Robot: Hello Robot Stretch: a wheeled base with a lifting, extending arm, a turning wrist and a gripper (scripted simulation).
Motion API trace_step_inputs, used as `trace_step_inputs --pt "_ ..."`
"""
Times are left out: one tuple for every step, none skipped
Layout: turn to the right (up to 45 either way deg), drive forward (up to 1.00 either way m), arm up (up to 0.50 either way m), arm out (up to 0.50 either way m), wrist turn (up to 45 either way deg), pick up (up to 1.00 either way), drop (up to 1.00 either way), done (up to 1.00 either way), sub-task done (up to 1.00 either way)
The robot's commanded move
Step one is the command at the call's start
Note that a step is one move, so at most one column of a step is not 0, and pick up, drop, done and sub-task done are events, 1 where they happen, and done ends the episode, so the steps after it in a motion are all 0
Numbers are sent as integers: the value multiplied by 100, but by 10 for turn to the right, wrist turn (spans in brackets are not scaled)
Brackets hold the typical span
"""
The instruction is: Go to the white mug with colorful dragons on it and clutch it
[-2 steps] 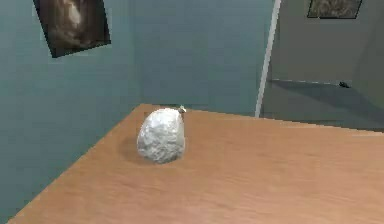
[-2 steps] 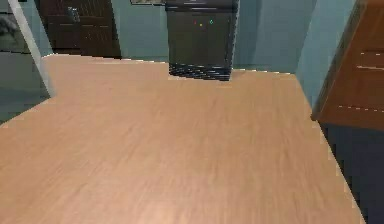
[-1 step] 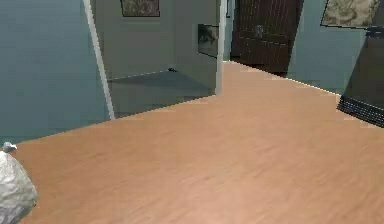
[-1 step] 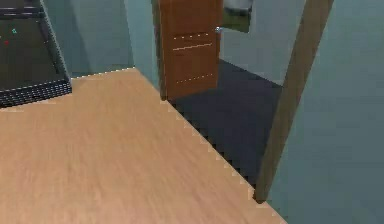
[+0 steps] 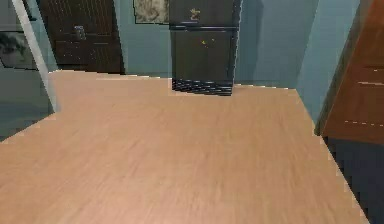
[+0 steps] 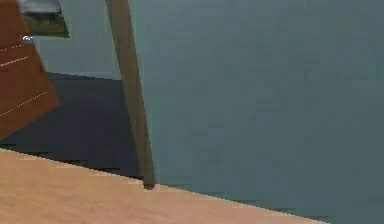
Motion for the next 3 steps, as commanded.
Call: trace_step_inputs --pt "360 0 0 0 0 0 0 0 0" --pt "0 100 0 0 0 0 0 0 0" --pt "210 0 0 0 0 0 0 0 0"
